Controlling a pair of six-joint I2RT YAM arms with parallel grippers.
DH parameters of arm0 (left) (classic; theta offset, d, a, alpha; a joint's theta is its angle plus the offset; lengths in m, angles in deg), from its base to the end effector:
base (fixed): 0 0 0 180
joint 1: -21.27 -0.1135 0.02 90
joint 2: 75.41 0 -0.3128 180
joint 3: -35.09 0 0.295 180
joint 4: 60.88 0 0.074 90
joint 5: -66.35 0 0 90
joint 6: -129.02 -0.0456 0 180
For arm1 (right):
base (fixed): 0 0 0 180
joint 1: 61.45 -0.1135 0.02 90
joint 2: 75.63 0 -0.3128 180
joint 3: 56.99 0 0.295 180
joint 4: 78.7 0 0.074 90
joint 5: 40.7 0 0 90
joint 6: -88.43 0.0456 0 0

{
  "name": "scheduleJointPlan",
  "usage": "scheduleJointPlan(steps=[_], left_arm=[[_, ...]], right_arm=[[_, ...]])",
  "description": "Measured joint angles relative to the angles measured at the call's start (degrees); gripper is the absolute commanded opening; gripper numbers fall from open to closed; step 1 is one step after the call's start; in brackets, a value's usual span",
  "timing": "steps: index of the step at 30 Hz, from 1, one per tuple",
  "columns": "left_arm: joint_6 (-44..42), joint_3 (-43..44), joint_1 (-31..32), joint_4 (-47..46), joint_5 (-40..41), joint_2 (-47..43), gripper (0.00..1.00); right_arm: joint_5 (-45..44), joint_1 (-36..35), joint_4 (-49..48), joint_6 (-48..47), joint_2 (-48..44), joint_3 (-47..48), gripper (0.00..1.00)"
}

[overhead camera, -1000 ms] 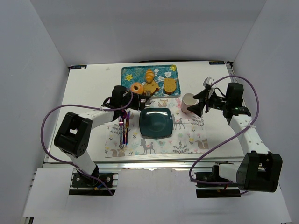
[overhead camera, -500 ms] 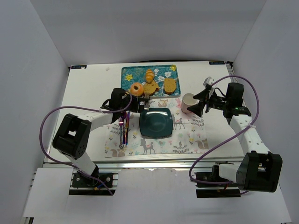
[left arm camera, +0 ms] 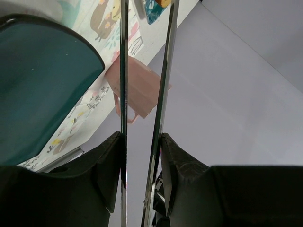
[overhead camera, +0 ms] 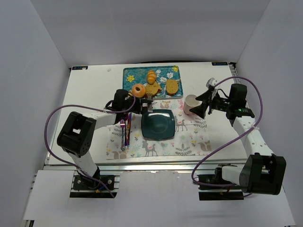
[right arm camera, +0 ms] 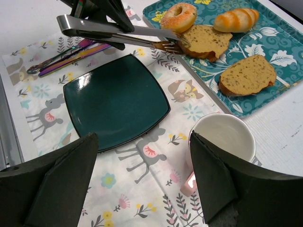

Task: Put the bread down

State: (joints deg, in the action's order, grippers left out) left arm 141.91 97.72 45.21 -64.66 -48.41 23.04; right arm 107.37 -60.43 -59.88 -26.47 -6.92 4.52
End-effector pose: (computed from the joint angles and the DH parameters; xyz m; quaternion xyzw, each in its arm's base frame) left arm 0.3606 -0.1810 0.1890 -0.4630 0.7256 -0.5071 0.0441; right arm 0.2879 0.0336 0.3249 -0.4050 0.6723 0.2973 0.5437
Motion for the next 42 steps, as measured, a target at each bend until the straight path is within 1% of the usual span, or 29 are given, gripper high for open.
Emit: scheduleJointPlan(steps=[4, 6, 11, 12, 14, 15, 18, 25, 35, 42], left_arm=[[0.0, 0.1, 0.0, -0.1, -0.3, 0.6, 0.45], [0.0, 0.2, 0.0, -0.3, -0.3, 0.6, 0.40], [0.2, 0.2, 0.0, -1.5, -0.4, 0.7, 0.24], [0.2, 0.2, -0.1, -1.7, -0.5, 0.7, 0.18], [0.5, 0.2, -0.2, -2.4, -0.7, 0.7, 0.14], [0.7, 0.2, -0.2, -2.8, -0.9, 0.8, 0.10], [1.3, 0.7, -0.2, -3.8, -1.5, 1.5, 0.05], [2.7, 2.6, -0.2, -6.3, -2.3, 2.1, 0.00], [3.0, 4.0, -0.2, -7.4, -3.4, 2.0, 0.00], [2.6, 4.0, -0.2, -5.6, -4.5, 0.4, 0.00]], right_arm=[[0.0, 0.0, 0.0, 0.0, 0.0, 0.0, 0.82], [0.0, 0.0, 0.0, 0.0, 0.0, 0.0, 0.82], [0.0, 0.0, 0.0, 0.0, 0.0, 0.0, 0.82], [0.0, 0.0, 0.0, 0.0, 0.0, 0.0, 0.82], [0.0, 0.0, 0.0, 0.0, 0.0, 0.0, 0.82], [0.0, 0.0, 0.0, 0.1, 0.0, 0.0, 0.82], [0.0, 0.0, 0.0, 0.0, 0.0, 0.0, 0.82], [0.0, 0.1, 0.0, 0.1, -0.1, 0.0, 0.82], [0.1, 0.2, 0.0, 0.1, -0.8, 0.0, 0.82], [0.2, 0.2, 0.0, 0.1, -0.8, 0.0, 0.82]])
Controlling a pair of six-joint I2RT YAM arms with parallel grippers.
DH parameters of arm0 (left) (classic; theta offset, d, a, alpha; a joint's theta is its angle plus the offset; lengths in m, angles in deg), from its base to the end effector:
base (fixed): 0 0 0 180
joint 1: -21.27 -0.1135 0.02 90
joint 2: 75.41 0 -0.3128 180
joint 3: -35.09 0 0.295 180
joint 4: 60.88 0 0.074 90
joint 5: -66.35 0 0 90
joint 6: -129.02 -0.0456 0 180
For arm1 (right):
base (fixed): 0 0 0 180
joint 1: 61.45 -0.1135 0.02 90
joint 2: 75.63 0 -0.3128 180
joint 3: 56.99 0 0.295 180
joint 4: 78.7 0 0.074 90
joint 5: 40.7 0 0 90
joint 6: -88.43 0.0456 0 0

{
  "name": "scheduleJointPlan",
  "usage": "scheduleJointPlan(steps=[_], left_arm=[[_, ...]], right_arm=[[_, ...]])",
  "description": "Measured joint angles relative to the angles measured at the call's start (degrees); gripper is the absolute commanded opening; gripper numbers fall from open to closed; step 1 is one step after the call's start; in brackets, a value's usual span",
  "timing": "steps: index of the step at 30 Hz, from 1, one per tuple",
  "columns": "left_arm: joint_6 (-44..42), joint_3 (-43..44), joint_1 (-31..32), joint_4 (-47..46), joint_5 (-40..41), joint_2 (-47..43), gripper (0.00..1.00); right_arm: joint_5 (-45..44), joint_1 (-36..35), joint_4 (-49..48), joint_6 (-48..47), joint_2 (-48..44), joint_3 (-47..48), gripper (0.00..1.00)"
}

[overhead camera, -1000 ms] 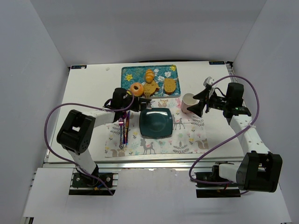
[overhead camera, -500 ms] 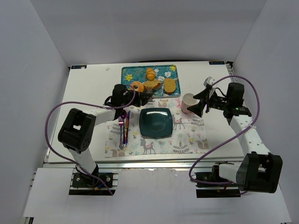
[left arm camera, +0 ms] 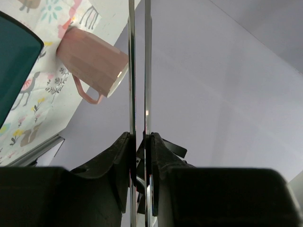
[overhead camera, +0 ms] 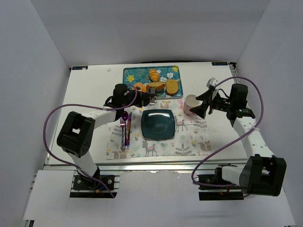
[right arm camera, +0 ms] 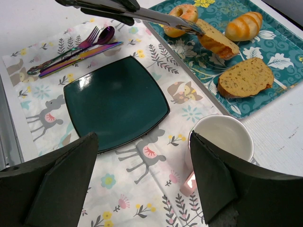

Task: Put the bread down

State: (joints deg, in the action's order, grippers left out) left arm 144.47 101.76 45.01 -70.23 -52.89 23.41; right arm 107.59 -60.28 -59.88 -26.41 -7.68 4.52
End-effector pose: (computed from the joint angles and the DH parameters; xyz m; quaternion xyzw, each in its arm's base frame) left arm 0.3779 -0.1905 0.2215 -0.4216 0.7010 -0.5739 0.0398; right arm 0.2850 0.0330 0.3285 -0.4065 0.6685 0.2956 0.5482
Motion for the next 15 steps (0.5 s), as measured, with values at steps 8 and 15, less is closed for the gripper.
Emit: scheduleJointPlan(steps=[8, 15], left_arm=[[-1.0, 0.0, 0.6, 2.3, -0.8, -4.1, 0.00], [-1.8, -0.2, 1.4, 3.7, -1.4, -7.2, 0.00]], right_arm=[[0.0, 0.0, 0.0, 0.0, -0.1, 0.0, 0.82], [0.0, 0.0, 0.0, 0.0, -0.8, 0.0, 0.83]])
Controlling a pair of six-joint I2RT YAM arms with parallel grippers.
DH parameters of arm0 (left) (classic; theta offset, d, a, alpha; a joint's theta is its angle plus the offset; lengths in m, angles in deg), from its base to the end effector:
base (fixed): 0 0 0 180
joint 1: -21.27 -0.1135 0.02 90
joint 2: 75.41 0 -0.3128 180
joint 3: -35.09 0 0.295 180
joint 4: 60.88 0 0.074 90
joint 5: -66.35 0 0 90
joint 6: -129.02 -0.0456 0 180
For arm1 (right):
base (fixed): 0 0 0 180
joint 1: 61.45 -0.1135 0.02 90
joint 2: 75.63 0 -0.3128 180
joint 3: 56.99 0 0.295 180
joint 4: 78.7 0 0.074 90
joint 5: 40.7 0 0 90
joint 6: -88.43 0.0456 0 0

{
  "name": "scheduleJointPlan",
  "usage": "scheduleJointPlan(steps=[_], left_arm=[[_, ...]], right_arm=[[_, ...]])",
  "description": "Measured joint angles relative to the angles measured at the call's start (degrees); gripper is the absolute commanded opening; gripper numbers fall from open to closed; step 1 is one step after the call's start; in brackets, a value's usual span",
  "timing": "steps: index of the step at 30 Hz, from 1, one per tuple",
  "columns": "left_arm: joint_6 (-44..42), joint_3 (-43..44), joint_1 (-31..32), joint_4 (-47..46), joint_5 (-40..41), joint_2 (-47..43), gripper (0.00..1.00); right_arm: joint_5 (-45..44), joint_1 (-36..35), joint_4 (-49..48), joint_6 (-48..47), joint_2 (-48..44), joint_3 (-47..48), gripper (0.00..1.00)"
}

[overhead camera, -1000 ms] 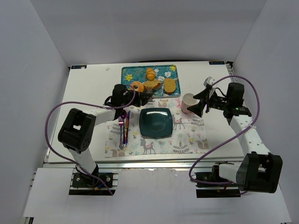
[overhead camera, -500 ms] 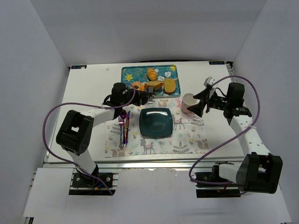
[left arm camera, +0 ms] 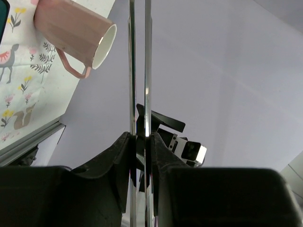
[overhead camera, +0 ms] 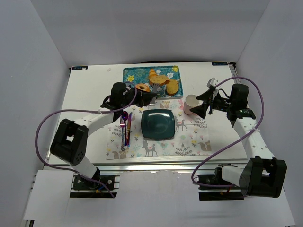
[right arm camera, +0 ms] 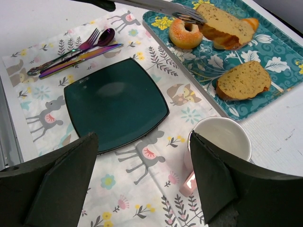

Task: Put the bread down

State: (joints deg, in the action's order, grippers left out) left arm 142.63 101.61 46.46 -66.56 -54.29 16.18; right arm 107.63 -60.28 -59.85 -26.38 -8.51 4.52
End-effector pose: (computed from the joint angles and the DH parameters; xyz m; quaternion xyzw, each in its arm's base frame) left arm 0.3545 -0.1924 0.2636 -0.3793 0.7064 -0.5958 0.0464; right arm 0.2819 0.0331 0.3323 -0.4086 0.6646 0.2930 0.5527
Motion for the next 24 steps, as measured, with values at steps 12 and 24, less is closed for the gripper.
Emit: scheduleJointPlan(steps=[12, 24], left_arm=[[-5.6, -6.6, 1.3, 7.8, -2.5, -12.8, 0.00], [-14.1, -21.5, 4.5, 18.8, -5.5, -31.5, 0.00]], right_arm=[[0.2, 0.0, 0.5, -0.5, -0.3, 0.0, 0.83], [0.4, 0.0, 2.9, -1.1, -0.3, 0.8, 0.83]])
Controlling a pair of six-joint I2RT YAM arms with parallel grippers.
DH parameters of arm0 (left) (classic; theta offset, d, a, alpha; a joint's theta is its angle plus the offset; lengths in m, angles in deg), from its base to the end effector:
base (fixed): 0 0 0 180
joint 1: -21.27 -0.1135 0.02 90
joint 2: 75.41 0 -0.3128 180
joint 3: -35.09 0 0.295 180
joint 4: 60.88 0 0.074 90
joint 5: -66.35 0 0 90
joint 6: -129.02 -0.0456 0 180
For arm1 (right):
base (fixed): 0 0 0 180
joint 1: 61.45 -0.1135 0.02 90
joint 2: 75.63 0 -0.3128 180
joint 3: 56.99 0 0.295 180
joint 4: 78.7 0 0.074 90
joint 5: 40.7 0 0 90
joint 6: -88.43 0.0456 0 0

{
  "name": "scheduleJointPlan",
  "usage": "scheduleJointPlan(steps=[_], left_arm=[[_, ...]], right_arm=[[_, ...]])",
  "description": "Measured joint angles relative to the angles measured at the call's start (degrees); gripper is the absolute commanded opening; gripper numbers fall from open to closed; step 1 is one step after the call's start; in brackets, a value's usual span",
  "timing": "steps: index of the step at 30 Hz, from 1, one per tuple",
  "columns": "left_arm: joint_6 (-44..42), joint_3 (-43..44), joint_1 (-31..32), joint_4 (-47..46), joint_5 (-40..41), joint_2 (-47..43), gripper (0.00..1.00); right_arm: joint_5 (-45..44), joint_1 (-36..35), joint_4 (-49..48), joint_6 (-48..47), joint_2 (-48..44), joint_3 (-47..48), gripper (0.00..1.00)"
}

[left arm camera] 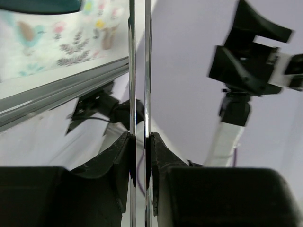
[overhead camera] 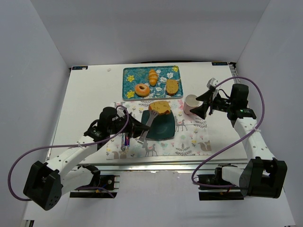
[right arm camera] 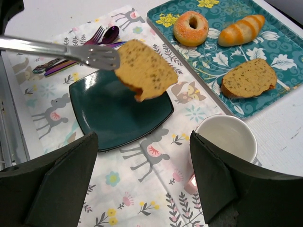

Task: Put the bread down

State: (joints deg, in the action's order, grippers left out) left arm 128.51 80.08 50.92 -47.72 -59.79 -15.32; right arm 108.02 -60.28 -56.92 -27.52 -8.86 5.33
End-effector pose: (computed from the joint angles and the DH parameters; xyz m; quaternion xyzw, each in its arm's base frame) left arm 0.2009 -0.1453 0.2553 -0.2691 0.7866 -0.5554 0.0175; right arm 0.2791 0.0333 0.3349 -0.4117 0.6672 0.2968 0.5451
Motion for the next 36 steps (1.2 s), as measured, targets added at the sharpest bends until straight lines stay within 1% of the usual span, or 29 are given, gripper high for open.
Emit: scheduleJointPlan(steps=[3, 7, 10, 11, 13, 14, 15, 17, 18, 19, 24, 31, 33, 34, 35, 36], left_arm=[[-1.9, -2.3, 0.7, 1.6, 0.0, -0.4, 0.00], [-3.3, -5.9, 1.0, 1.4, 0.1, -0.4, 0.00], [-3.8, -8.1, 1.0, 1.5, 0.2, -0.3, 0.05], [-4.2, -8.3, 1.0, 1.6, 0.2, -0.2, 0.14], [-5.0, -8.3, 1.0, 1.7, 0.2, -0.1, 0.24], [-5.4, -8.2, 1.0, 1.9, 0.1, -0.1, 0.33], [-5.9, -8.2, 1.0, 2.2, 0.1, 0.0, 0.38], [-7.0, -8.1, 1.0, 3.1, 0.1, 0.0, 0.42], [-7.3, -8.1, 1.0, 3.5, 0.1, 0.0, 0.46], [-7.6, -8.0, 1.1, 4.0, 0.1, -0.1, 0.47], [-8.5, -8.0, 1.1, 5.9, 0.1, -1.1, 0.48], [-8.9, -8.0, 1.1, 9.4, 0.2, -5.1, 0.47], [-9.0, -7.9, 1.1, 10.9, 0.2, -6.8, 0.44], [-9.1, -7.9, 1.1, 11.8, 0.2, -8.0, 0.41], [-9.1, -7.9, 1.1, 12.6, 0.2, -9.3, 0.31], [-9.1, -7.9, 1.1, 13.6, 0.2, -10.7, 0.27]], right_arm=[[0.0, 0.0, 0.7, 0.0, -0.1, 0.0, 0.83], [0.0, 0.0, 1.9, -0.4, -0.7, 0.3, 0.83], [0.0, 0.0, 2.7, -0.9, -1.6, 0.3, 0.83], [0.0, 0.0, 3.0, -1.1, -1.9, 0.3, 0.83], [0.0, 0.0, 3.4, -1.3, -2.5, 0.3, 0.83], [0.0, 0.0, 3.5, -1.4, -2.7, 0.3, 0.83], [0.0, 0.0, 3.6, -1.5, -3.0, 0.3, 0.83], [0.0, 0.0, 3.6, -1.5, -3.2, 0.3, 0.83], [0.0, 0.0, 3.6, -1.5, -3.3, 0.3, 0.83], [0.0, 0.0, 3.7, -1.5, -3.4, 0.3, 0.83], [0.0, 0.0, 3.8, -1.6, -3.5, 0.3, 0.83], [0.0, 0.0, 3.9, -1.7, -3.5, 0.3, 0.83], [0.0, 0.0, 4.0, -1.7, -3.5, 0.3, 0.83], [0.0, 0.0, 4.0, -1.7, -3.5, 0.3, 0.83], [0.0, 0.0, 4.0, -1.7, -3.5, 0.3, 0.83], [0.0, 0.0, 4.0, -1.7, -3.5, 0.3, 0.83]])
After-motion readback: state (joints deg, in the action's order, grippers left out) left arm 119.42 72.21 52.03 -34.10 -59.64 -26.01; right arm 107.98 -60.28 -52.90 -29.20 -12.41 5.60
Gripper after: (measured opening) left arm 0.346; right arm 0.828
